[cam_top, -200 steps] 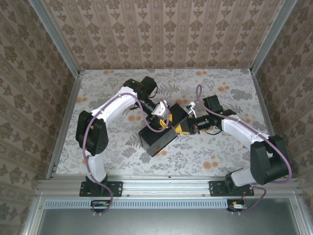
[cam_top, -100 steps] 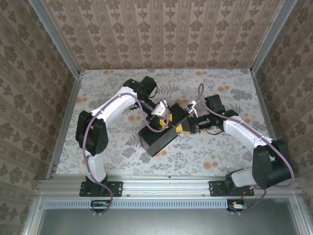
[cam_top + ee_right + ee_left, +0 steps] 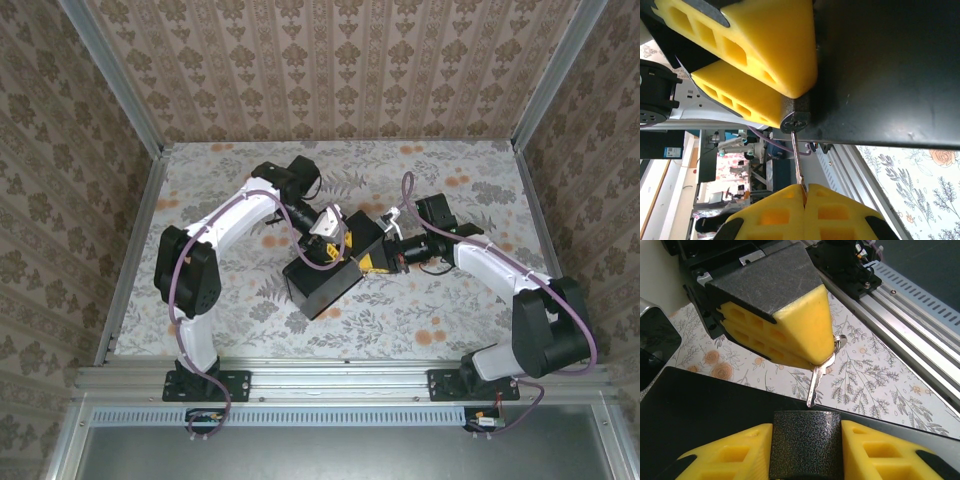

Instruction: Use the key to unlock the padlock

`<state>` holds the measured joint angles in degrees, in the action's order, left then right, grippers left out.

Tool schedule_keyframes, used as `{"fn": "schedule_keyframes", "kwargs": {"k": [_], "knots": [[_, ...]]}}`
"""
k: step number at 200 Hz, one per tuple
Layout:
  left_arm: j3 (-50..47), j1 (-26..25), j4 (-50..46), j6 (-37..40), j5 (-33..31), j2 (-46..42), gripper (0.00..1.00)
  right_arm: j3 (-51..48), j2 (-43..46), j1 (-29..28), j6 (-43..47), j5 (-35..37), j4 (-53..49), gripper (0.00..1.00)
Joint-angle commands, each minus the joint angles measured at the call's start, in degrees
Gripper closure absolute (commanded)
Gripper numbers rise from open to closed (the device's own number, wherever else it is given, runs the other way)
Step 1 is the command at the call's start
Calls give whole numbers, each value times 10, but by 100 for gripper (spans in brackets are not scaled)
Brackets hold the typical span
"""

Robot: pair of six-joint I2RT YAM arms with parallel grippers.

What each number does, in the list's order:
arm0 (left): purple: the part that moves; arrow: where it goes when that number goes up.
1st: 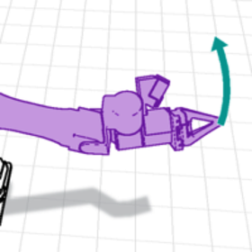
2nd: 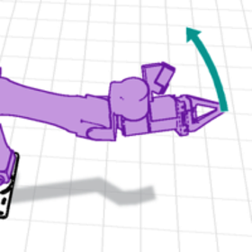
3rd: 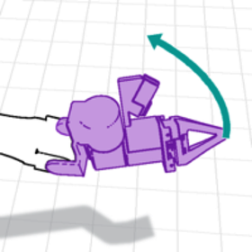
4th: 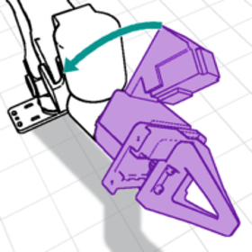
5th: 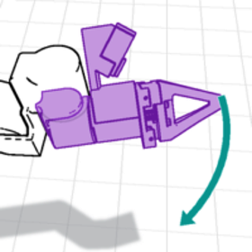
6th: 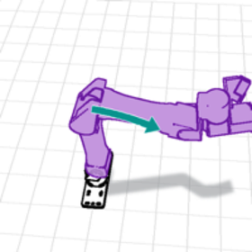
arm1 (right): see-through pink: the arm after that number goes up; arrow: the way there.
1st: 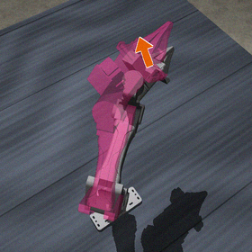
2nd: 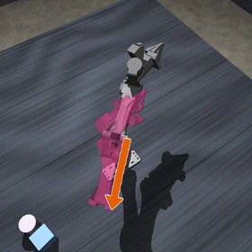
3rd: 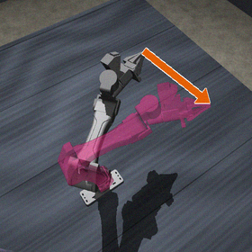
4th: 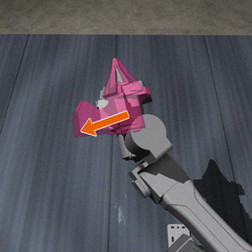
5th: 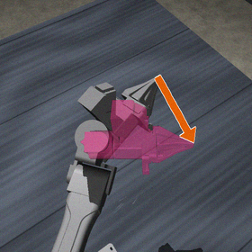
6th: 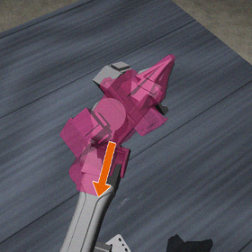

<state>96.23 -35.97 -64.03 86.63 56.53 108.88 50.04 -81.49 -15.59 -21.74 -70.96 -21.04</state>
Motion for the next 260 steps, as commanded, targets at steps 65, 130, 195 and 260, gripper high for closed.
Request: {"fn": "schedule_keyframes", "kwargs": {"k": [65, 130, 195, 260], "knots": [[-36, -9, 33, -5, -3, -61, 64, 40, -9, -2, 29, 2, -43, 100], [-87, -2, 130, -32, -14, -88, 65, 66, -1, -3, 69, 1, -145, 100], [-98, 4, 158, -26, 9, -112, 65, 135, -6, -3, 84, 23, -250, 100], [-130, 12, 221, -61, 35, -128, 64, 179, -43, -3, 136, 33, -325, 100]]}}
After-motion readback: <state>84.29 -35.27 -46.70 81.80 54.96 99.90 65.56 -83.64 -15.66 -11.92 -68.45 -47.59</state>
